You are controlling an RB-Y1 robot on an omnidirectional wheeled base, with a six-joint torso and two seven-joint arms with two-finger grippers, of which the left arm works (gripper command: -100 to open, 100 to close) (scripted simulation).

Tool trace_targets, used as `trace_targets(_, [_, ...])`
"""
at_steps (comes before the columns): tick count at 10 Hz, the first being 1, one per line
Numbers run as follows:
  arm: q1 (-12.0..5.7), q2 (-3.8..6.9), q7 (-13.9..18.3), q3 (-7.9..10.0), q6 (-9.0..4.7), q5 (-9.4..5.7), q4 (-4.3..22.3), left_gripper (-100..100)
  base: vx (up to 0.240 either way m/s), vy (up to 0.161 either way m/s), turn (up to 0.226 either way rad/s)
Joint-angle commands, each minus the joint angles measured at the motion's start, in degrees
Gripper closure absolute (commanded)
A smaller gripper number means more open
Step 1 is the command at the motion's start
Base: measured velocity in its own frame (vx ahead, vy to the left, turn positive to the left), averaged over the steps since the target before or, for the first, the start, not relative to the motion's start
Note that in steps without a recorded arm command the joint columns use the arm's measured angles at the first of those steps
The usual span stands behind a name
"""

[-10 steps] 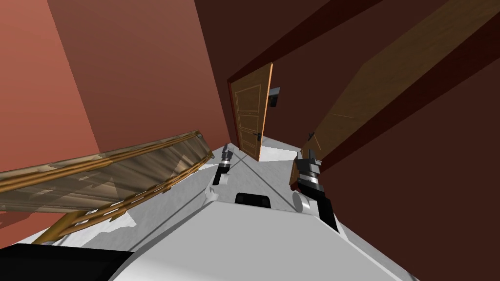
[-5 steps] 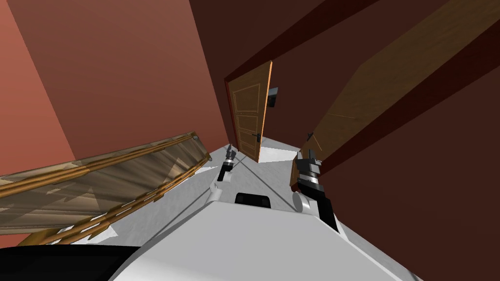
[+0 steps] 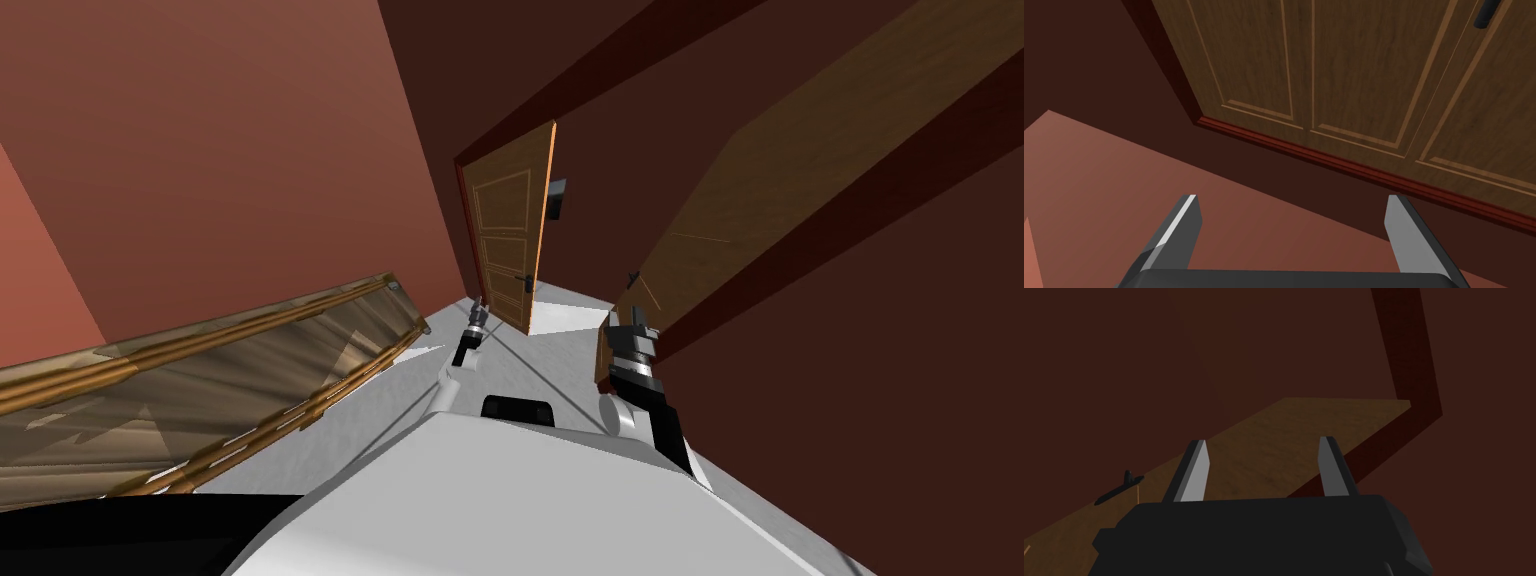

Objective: Push the door open

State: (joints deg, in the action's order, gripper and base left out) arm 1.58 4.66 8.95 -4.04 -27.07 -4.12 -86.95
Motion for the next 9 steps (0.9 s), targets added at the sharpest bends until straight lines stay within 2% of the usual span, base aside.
trace_targets(1, [-1.67, 0.26, 0.05, -0.49, -0.15, -0.03, 2.81, -100, 0.094, 0.054, -0.081])
trace_targets(9, [-10.27, 0.46, -0.24, -3.02, -0.77, 0.02, 16.40, -100, 0.093, 0.053, -0.072])
